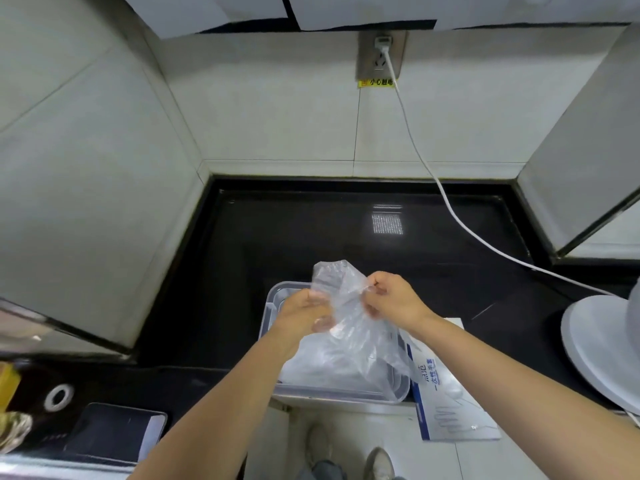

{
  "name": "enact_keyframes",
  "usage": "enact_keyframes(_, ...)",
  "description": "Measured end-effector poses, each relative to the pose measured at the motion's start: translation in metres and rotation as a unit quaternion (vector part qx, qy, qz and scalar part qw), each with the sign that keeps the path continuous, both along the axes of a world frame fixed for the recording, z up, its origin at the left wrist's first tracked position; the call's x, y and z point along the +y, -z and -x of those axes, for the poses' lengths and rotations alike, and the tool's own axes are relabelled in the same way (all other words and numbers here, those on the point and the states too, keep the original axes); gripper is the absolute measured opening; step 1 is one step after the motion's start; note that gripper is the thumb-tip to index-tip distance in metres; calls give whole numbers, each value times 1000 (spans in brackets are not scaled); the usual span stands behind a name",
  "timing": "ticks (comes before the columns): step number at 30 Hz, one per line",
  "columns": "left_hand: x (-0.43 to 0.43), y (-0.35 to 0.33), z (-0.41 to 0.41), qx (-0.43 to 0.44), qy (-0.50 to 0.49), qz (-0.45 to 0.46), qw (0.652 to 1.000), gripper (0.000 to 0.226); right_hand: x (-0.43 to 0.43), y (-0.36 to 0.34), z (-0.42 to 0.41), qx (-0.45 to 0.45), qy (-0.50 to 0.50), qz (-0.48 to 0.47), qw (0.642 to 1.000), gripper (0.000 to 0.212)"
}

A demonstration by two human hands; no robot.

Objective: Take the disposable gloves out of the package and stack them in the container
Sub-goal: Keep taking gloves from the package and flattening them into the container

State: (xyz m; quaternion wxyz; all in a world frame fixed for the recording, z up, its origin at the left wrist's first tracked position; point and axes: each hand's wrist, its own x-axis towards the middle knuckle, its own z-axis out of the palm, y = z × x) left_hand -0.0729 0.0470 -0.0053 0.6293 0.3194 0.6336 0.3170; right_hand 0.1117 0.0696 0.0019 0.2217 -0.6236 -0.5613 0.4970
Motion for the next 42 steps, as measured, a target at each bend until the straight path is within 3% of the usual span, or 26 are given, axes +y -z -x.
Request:
enact_keyframes(5, 1, 7, 14, -79, 7, 23, 997, 5, 2, 2, 6, -27, -53, 74, 996, 17)
enact_keyframes(8, 7, 20, 8, 70, -44, 30, 996, 15, 0, 5, 11, -23, -59, 97, 993, 26)
enact_keyframes(11, 1, 28, 4, 184, -20, -42, 982, 29, 3, 6, 5, 0, -14, 101, 995, 39)
enact_keyframes(13, -5, 32, 5, 240, 16, -78, 968, 31, 9, 10, -2, -41, 10, 40, 998, 35)
enact_keyframes(16, -9, 38, 6, 348, 46, -114, 930, 19, 11, 2, -2, -48, 73, -144, 986, 10)
enact_keyframes(19, -11, 46, 4, 416, 90, -113, 898, 26, 2, -13, 13, 11, 2, -285, 958, 18)
enact_keyframes(21, -16, 51, 0, 446, 114, -90, 883, 32, -8, -6, 29, -2, -115, -233, 966, 20)
enact_keyframes(24, -19, 59, 0, 472, 157, -55, 866, 30, -18, 29, 43, -148, -261, -41, 953, 30)
enact_keyframes(27, -19, 65, 3, 489, 175, -28, 854, 34, -21, 59, 45, -278, -298, 85, 909, 65)
enact_keyframes(29, -18, 62, 4, 514, 184, -22, 838, 36, -22, 70, 48, -305, -309, 122, 893, 79)
enact_keyframes(32, -22, 62, 0, 574, 203, -140, 781, 41, -25, 78, 55, -307, -318, 142, 886, 89)
enact_keyframes(34, -21, 61, -5, 563, 229, -223, 762, 43, -26, 82, 57, -311, -322, 143, 883, 95)
enact_keyframes(35, -20, 60, -8, 545, 256, -223, 766, 43, -26, 83, 58, -309, -321, 144, 884, 97)
enact_keyframes(37, -17, 64, -13, 511, 327, -143, 782, 45, -26, 86, 58, -296, -316, 151, 889, 101)
enact_keyframes(39, -17, 75, -9, 472, 367, -7, 802, 64, -27, 88, 55, -296, -315, 157, 888, 110)
enact_keyframes(42, -17, 86, 2, 459, 352, 55, 814, 84, -29, 92, 48, -309, -318, 163, 881, 114)
